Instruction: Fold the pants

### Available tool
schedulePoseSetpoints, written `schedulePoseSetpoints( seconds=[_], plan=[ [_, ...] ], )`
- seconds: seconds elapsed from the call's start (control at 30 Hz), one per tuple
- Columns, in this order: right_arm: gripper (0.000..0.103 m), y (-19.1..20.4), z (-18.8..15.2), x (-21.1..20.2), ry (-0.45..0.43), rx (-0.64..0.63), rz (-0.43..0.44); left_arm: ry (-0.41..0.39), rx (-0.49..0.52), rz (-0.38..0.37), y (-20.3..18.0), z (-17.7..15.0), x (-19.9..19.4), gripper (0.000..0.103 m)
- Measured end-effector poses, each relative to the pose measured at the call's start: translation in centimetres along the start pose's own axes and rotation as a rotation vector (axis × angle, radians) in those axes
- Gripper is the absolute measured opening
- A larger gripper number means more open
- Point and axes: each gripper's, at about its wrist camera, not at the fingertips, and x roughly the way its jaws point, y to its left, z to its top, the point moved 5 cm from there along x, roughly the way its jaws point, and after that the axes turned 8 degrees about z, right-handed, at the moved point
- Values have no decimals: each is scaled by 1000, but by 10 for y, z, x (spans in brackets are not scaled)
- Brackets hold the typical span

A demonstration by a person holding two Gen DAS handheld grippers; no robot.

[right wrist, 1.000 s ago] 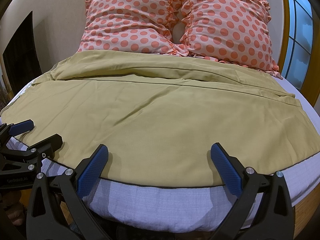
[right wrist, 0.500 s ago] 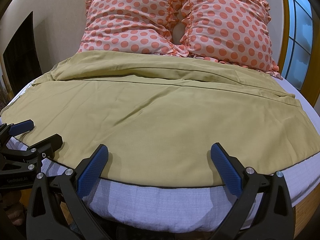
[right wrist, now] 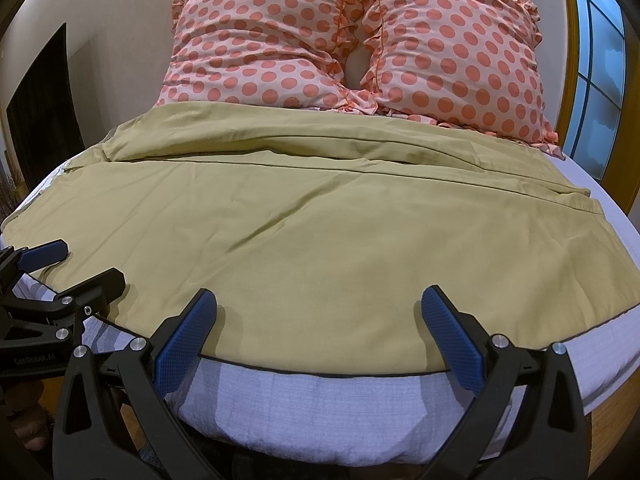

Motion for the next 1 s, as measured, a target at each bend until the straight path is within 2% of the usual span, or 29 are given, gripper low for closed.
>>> schedulePoseSetpoints(
  seconds=[0.2, 0.23, 0.3, 0.37, 0.47, 0.53, 0.57, 0.6, 0.67, 0.73, 0.93, 1.0],
  plan=[
    [102, -2, -3, 0, -13, -25, 32, 4, 4, -4, 4, 4, 1, 101],
    [102, -4, -1, 0, 6, -28, 47, 4, 4, -7, 4, 5, 1, 101],
    [102, -18, 10, 0, 54, 18, 72, 21, -4, 6, 6, 8, 3, 101],
    [102, -54, 40, -8, 42, 116, 71, 17, -31, 12, 15, 16, 4, 101],
    [102, -129, 95, -12, 10, 269, -59, -7, -106, -31, 31, 32, 3, 101],
    [102, -179, 125, -1, 20, 380, -136, -19, -146, -56, 40, 43, 4, 101],
    [94, -211, 141, 14, 50, 460, -180, -24, -159, -68, 43, 49, 5, 101],
    [81, -230, 148, 24, 69, 514, -207, -28, -163, -73, 44, 53, 6, 101],
    [68, -277, 166, 60, 132, 652, -262, -47, -159, -73, 45, 62, 7, 101],
    [64, -313, 179, 97, 180, 762, -307, -65, -141, -67, 44, 69, 7, 101],
    [65, -359, 197, 166, 221, 865, -434, -89, -99, -61, 42, 78, 14, 101],
    [63, -361, 199, 178, 247, 759, -548, -82, -97, -63, 42, 80, 19, 101]
  ],
)
